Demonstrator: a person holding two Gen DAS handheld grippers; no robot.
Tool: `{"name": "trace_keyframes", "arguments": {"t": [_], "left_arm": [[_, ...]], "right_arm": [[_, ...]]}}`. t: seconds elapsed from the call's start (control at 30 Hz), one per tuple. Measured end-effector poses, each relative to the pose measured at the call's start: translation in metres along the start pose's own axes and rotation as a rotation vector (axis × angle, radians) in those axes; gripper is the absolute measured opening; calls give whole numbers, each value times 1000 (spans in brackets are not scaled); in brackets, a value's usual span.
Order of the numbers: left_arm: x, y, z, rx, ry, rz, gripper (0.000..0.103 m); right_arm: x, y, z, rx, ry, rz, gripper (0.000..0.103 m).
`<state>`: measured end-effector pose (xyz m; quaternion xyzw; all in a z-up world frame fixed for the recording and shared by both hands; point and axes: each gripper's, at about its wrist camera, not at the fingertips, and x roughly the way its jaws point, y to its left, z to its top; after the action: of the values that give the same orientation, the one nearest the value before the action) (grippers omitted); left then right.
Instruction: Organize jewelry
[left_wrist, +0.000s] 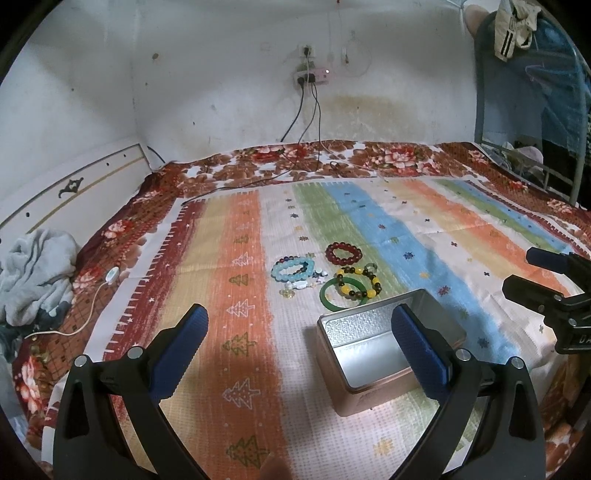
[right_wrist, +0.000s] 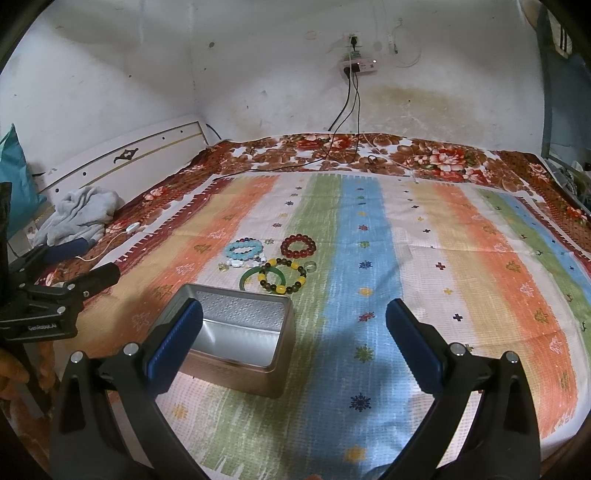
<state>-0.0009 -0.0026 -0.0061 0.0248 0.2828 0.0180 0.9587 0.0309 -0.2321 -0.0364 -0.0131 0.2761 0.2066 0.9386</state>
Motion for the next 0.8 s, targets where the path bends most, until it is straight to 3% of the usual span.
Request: {"name": "trace_keyframes", "arguments": {"t": [0.8], "left_arm": [[1, 1, -1, -2, 8, 4, 97]], "right_arm": [[2, 6, -2, -7, 6, 0, 98]]}}
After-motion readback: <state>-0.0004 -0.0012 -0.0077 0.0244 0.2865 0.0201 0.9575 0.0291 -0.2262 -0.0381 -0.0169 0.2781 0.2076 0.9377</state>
